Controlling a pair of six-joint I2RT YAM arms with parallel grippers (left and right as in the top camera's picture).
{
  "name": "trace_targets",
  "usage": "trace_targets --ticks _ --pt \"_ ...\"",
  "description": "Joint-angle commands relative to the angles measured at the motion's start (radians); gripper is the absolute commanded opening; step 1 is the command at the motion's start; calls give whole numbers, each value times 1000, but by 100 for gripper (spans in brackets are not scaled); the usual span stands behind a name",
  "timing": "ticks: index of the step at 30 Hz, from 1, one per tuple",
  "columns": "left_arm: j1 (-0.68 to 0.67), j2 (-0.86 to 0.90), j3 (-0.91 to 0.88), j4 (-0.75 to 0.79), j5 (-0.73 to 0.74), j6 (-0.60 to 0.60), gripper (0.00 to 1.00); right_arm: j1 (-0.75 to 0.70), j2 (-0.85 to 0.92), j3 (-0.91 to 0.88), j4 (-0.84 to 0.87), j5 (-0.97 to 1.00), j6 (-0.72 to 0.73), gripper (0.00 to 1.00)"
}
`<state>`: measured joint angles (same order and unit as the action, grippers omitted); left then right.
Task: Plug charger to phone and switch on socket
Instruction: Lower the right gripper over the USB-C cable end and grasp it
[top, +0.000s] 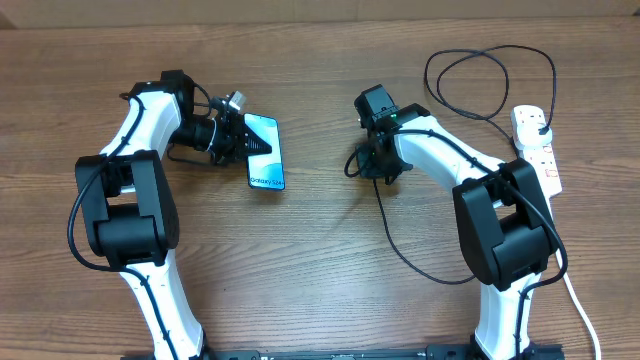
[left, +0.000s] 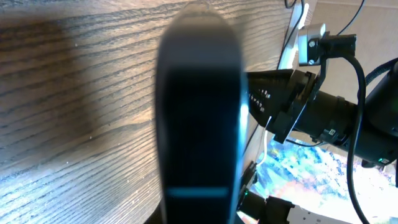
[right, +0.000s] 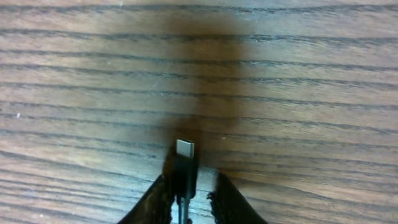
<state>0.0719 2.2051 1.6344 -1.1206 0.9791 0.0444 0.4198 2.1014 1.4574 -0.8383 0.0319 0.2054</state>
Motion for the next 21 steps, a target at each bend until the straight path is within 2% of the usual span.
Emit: trace_targets --ticks 1,5,21 --pt "-7 -3 3 4 32 34 4 -5 82 -45 -4 -20 3 16" --pt "-7 -3 3 4 31 35 4 -5 82 -45 -4 -19 3 8" --pt "-7 -3 3 25 39 91 4 -5 81 -43 -19 -20 -24 4"
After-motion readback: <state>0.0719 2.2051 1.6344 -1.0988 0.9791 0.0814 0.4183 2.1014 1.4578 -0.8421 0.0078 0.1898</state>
